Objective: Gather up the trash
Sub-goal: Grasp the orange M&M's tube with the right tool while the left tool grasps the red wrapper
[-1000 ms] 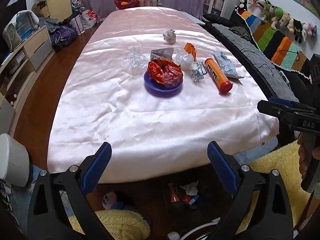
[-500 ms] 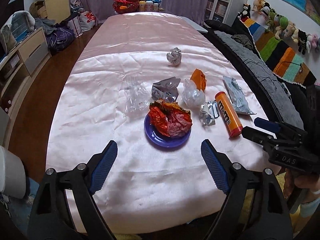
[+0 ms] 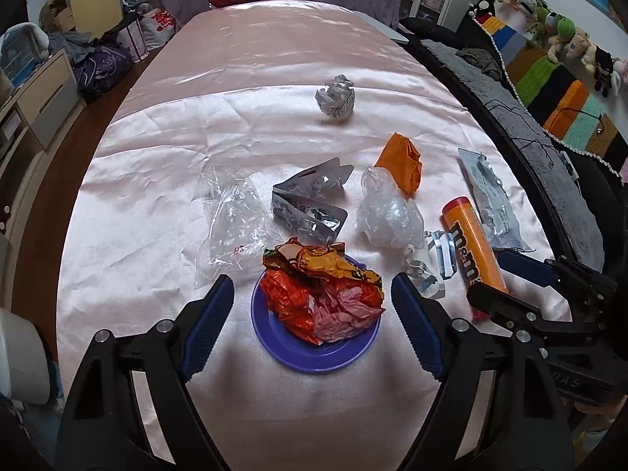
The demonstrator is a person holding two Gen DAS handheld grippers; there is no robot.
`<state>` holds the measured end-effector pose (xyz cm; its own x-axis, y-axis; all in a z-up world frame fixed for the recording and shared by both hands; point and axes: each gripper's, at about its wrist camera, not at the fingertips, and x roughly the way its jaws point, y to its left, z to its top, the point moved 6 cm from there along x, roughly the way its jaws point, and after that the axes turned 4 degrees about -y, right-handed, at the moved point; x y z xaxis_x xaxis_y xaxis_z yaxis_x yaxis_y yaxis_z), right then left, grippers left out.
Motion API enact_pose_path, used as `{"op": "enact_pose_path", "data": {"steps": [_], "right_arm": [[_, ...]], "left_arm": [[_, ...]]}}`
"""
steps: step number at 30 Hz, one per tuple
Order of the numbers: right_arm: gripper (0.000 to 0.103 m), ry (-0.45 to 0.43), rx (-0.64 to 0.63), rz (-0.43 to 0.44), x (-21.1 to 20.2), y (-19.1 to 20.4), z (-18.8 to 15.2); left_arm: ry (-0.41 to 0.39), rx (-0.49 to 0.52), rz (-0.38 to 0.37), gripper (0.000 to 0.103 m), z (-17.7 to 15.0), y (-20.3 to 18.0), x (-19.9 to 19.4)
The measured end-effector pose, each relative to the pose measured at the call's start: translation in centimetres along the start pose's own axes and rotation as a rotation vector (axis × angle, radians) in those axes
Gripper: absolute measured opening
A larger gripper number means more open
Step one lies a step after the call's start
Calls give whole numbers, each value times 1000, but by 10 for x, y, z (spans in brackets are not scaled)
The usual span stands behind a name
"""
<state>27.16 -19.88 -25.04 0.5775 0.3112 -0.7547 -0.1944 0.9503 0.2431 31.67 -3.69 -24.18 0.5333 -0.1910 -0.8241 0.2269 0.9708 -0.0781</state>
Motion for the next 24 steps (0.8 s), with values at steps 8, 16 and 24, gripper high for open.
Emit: {"op": "enact_pose_path", "data": {"steps": [8,16,24], "right_arm": [[36,20,-38,-23,12,0,-5],[31,19,-58,-33,6,5,-8],[30,-39,-67,-37,-28,14,-5]], "left_arm": [[5,25,2,61,0,-5,10],[-33,33,8,51,3,-7,-8],[-106,31,16,50,5,-6,-53]]}}
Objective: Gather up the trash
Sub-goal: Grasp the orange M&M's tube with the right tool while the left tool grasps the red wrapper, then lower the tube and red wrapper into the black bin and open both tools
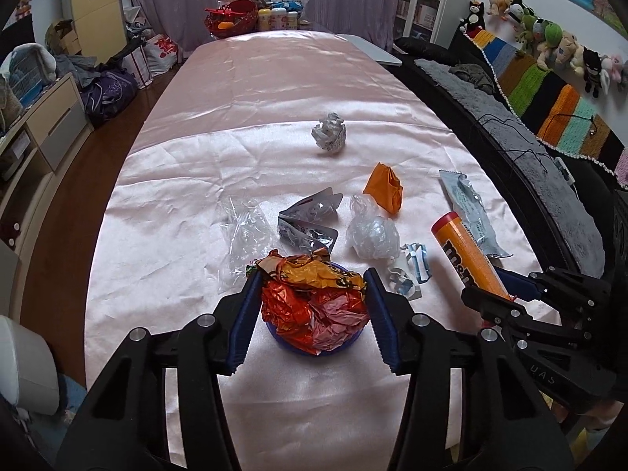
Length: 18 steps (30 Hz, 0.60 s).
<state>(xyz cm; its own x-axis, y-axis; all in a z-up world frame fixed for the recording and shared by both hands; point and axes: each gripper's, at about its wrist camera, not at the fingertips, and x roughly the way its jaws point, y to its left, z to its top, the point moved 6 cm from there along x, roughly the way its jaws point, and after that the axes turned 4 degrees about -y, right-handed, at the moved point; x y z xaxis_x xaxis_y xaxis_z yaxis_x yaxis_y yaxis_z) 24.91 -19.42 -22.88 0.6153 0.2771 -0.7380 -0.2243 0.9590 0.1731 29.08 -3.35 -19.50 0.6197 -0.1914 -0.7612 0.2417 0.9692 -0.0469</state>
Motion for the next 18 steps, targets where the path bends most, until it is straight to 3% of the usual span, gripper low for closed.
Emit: {"op": "enact_pose_path", "data": {"steps": [8,18], "right_arm": [[30,-29,-10,-3,-41,7,-16],[30,-23,-36,23,-80,25,-58]], "left_arm": [[-51,0,-12,50,-20,-7,-53],[-51,10,-55,50,-79,-28,-99]]}}
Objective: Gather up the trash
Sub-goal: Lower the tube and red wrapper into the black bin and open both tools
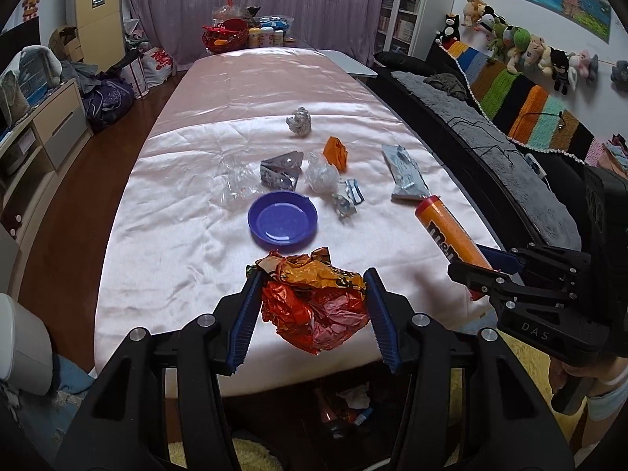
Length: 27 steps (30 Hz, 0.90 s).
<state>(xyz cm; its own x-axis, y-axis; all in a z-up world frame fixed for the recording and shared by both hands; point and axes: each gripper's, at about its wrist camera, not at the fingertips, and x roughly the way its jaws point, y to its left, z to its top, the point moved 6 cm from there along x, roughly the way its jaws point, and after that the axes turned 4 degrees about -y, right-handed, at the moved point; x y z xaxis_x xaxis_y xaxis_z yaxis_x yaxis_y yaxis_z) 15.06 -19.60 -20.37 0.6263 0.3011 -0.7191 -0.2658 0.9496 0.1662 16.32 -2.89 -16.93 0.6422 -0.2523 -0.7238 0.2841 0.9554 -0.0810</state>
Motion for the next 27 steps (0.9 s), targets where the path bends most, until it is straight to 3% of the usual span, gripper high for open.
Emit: {"op": "enact_pose_path", "data": {"steps": [16,27], "right_arm": [[31,99,15,60,-18,24,-82],[31,208,68,75,7,26,-127]], "left_arm": [[124,-27,-53,50,-102,-18,0],[239,-43,-91,50,-162,-27,24]]}}
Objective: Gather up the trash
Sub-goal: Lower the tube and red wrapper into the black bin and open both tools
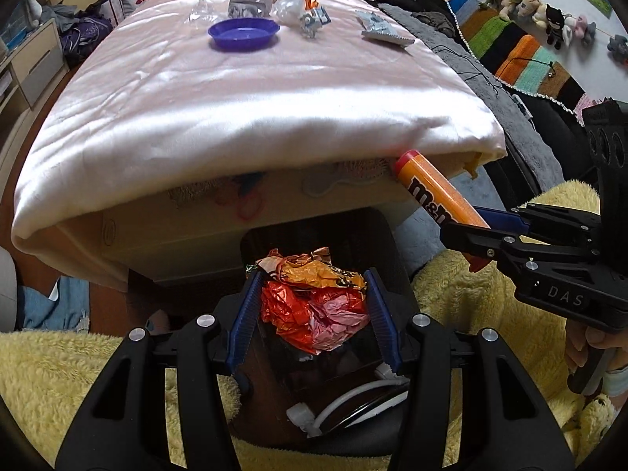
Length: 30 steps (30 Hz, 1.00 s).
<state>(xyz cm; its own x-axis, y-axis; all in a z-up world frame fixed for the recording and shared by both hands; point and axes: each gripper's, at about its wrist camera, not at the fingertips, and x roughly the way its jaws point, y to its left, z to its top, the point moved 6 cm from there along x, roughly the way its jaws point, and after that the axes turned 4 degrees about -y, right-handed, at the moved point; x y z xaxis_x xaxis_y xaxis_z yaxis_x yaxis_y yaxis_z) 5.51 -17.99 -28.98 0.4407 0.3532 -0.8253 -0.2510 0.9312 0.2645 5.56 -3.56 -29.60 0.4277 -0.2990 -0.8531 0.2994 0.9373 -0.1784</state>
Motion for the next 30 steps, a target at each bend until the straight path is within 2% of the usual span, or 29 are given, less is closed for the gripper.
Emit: {"op": "enact_pose_path", "data": {"steps": [8,17,21,23,25,28,30], "right_arm": [[31,68,29,-2,23,-5,-20],[31,55,40,1,22,-3,-14],[32,53,51,4,23,-3,-10],[36,54,62,5,23,-4,-8],[49,53,66,0,23,-5,-7],[51,47,79,-2,21,-8,-6],[54,37,86,-6,17,-11,-4]], "left_arm": [[59,29,-30,50,-18,-12,19],[95,33,-21,52,-27,-13,28],[104,33,-19,56,-25,-13,30],[103,28,-16,57,-25,-12,30],[104,21,-10,59,-26,-10,30],[102,17,4,65,-25,-8,28],[97,19,16,73,-23,-6,26]]}}
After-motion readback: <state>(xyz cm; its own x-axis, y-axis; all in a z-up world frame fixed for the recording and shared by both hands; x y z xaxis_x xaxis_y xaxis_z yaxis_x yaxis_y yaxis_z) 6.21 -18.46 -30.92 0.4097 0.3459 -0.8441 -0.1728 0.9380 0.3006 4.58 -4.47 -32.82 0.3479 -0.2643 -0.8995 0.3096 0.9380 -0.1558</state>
